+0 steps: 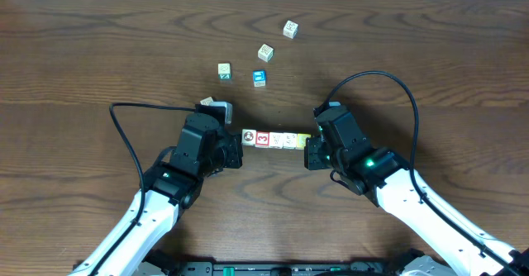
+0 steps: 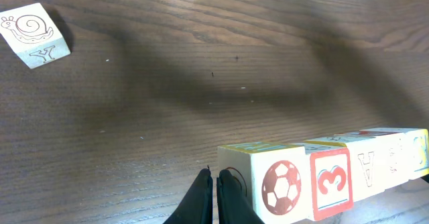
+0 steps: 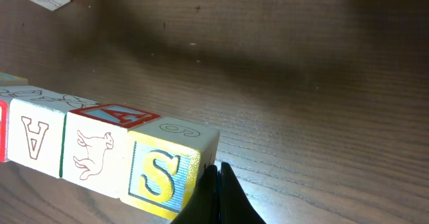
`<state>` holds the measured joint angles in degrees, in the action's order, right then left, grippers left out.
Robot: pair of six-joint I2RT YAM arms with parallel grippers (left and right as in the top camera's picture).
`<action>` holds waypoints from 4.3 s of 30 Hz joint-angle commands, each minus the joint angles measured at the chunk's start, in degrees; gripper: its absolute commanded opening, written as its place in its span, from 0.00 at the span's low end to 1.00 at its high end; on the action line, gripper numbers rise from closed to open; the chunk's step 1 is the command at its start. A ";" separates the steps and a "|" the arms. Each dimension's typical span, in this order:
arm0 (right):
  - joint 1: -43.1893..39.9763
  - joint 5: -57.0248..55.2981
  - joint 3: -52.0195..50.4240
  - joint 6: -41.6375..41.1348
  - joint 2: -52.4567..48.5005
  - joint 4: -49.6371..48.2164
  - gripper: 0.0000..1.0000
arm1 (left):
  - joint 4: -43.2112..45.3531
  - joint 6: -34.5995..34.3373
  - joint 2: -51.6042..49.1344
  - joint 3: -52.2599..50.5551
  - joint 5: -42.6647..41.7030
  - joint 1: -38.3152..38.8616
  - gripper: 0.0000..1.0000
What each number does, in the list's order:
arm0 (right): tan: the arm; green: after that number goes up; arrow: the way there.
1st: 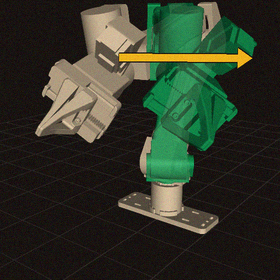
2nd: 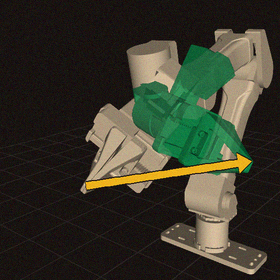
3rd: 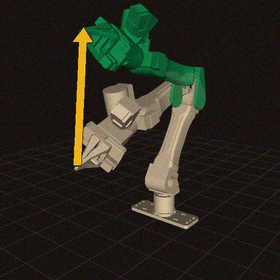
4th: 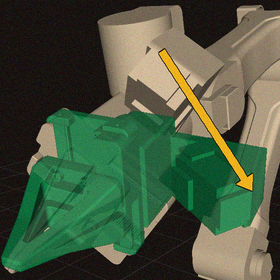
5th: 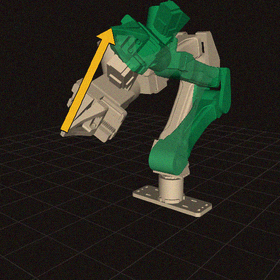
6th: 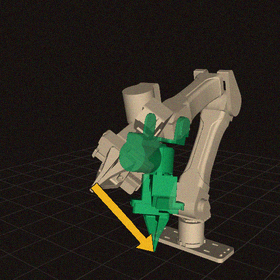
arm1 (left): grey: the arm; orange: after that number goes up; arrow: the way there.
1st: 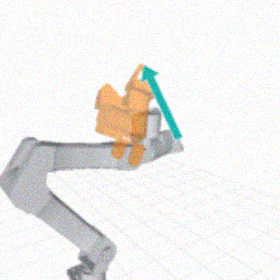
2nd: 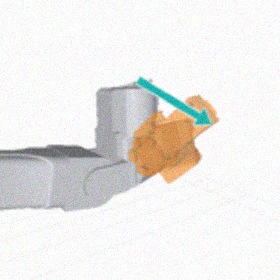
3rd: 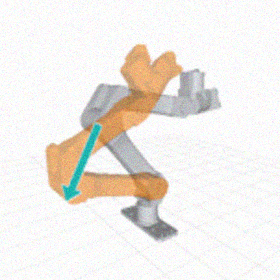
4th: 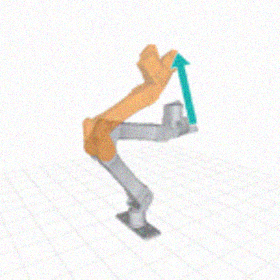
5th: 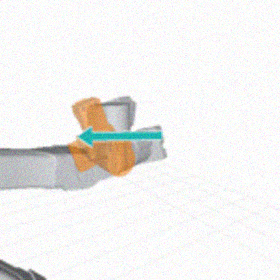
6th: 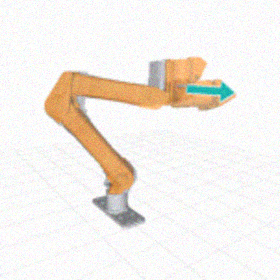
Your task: Lift 5 blocks
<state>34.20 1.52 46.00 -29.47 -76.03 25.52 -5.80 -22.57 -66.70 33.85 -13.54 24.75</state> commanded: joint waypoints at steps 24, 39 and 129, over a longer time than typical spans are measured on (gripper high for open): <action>4.92 14.40 4.31 1.25 0.83 -2.56 0.01 | 1.51 -1.38 2.49 2.93 -12.85 2.99 0.07; 4.92 14.40 6.08 1.27 0.83 -2.29 0.01 | 1.51 -1.38 2.49 2.93 -12.85 2.99 0.07; 4.92 11.43 6.05 1.25 -2.67 -0.90 0.01 | -1.75 1.86 2.38 4.42 -13.00 5.44 0.07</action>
<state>34.28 -1.58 48.80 -28.21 -77.12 27.18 -8.91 -21.15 -64.75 34.24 -13.21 26.46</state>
